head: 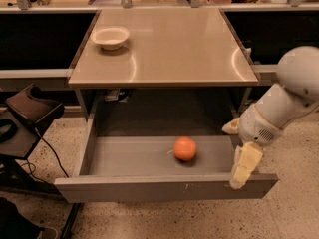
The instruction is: Pick orange from top drawer and place on counter
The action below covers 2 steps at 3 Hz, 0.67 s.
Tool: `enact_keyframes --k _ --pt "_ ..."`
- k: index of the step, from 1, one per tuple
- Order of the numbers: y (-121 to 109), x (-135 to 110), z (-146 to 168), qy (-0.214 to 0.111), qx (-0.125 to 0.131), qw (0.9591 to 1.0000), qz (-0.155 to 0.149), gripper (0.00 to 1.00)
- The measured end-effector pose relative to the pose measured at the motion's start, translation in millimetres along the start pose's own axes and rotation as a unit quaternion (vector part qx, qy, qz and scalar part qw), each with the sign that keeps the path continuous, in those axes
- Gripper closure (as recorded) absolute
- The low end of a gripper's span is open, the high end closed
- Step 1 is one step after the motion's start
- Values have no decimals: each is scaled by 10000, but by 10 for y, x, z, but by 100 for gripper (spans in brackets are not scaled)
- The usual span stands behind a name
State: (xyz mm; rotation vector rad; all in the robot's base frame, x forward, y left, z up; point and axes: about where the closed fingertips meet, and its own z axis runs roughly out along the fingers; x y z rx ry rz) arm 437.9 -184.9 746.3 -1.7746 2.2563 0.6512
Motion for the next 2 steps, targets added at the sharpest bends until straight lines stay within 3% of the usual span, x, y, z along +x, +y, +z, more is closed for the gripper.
enact_keyframes --k 1,2 --pt "-104 138 361 -114 -342 9992 146 0" --pt "-104 138 361 -114 -342 9992 146 0"
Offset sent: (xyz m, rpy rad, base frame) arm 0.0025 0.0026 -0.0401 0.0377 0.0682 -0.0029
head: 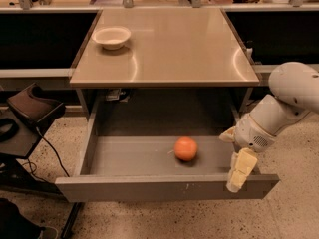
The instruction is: Pick orange from top drawer and place on counter
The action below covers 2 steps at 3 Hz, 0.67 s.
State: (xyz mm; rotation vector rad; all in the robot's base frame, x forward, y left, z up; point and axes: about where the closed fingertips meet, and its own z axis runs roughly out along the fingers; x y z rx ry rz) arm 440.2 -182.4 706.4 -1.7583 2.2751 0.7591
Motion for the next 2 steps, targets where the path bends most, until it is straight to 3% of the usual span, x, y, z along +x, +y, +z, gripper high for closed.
enact_keyframes --k 1,2 --pt "-206 -102 -102 -390 452 9982 79 0" --pt "-457 -274 -242 -971 1212 9876 236 0"
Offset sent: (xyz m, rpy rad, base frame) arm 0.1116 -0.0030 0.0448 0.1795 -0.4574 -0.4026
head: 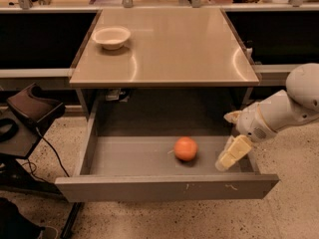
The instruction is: Pick orange from top drawer and place on counter
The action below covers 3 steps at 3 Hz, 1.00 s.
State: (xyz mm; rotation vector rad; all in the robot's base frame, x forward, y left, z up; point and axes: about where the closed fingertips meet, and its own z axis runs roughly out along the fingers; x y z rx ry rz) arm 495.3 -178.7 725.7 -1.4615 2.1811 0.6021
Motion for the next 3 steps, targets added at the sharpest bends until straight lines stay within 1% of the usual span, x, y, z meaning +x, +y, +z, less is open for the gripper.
enact_keyframes --k 1,2,3 --pt "-244 -103 14 -351 560 9976 225 0" --pt "-309 -130 12 -397 681 9966 220 0" --pt "-333 -44 210 -371 659 9964 379 0"
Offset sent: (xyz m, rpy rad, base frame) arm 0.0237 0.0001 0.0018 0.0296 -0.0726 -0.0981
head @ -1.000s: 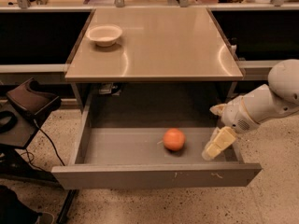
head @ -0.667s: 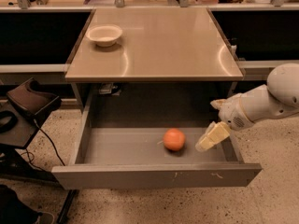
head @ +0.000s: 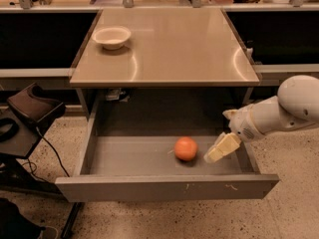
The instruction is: Pick orange from top drawer and place on counter
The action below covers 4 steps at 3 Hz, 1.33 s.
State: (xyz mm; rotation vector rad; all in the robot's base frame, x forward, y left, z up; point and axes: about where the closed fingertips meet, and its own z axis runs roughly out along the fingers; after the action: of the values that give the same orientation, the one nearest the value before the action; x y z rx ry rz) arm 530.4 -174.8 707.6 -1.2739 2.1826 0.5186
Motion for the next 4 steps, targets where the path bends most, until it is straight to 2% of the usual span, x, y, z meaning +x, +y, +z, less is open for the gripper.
enact_keyframes --k 1,2,3,4 --pt "-121 108 425 -107 111 9997 191 0" --pt "-120 108 426 -107 110 9997 191 0" --pt "18 137 695 -234 -263 9993 139 0" --pt "201 150 1090 -455 -724 9963 118 0"
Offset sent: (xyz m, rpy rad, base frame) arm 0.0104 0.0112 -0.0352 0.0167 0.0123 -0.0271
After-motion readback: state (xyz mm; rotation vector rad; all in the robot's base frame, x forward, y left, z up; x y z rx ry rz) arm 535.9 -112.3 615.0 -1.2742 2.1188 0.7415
